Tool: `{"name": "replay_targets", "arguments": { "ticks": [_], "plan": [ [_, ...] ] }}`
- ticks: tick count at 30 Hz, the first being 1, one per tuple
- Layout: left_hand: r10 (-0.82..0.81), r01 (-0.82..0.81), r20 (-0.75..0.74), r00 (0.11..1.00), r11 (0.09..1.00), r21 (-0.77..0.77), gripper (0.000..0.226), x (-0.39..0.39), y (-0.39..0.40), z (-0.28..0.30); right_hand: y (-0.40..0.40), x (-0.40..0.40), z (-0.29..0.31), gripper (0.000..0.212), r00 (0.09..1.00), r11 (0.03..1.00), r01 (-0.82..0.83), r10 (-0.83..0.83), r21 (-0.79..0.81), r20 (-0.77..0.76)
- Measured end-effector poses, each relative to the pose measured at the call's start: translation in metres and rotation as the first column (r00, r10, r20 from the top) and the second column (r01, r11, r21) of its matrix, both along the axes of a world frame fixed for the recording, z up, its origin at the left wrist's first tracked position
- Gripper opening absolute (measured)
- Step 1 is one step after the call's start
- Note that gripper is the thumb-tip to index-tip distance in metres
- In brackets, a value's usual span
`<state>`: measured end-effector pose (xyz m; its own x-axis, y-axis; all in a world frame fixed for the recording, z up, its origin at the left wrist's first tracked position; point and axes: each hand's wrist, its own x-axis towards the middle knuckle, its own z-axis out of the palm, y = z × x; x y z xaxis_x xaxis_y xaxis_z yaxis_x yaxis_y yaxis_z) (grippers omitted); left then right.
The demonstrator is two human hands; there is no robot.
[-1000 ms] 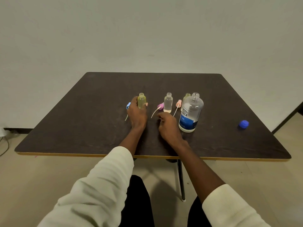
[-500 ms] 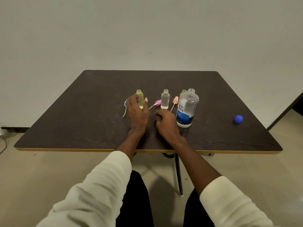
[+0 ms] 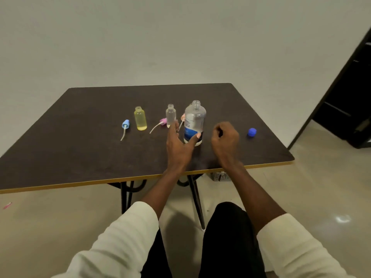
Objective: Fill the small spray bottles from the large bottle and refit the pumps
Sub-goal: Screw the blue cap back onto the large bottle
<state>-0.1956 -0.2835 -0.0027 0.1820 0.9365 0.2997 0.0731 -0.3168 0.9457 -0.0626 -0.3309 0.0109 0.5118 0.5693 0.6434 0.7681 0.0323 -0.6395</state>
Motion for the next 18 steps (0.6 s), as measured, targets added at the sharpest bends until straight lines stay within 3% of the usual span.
{"name": "replay_targets", "arguments": {
  "ticks": [4,9,12,18],
  "plan": [
    [-0.001,0.001,0.006,1.000,1.000,0.017,0.074,0.023,-0.001,-0.003,-0.009,0.053,0.001,0.023,0.992,0.977,0.125,-0.124,-0.170,0.014],
    [-0.027,0.032,-0.098,0.995,0.998,0.051,0.073,0.048,0.005,-0.003,-0.010,0.096,-0.010,0.046,0.940,0.843,0.335,-0.267,-0.421,0.212],
    [-0.068,0.083,-0.155,0.986,0.992,0.093,0.068,0.063,0.009,-0.002,-0.008,0.105,-0.018,0.043,0.951,0.789,0.305,-0.285,-0.533,0.121],
    [-0.165,0.170,-0.167,0.972,0.985,0.018,0.072,0.071,0.014,0.005,-0.006,0.096,-0.016,0.038,0.982,0.856,0.174,-0.188,-0.487,0.021]
  ]
}}
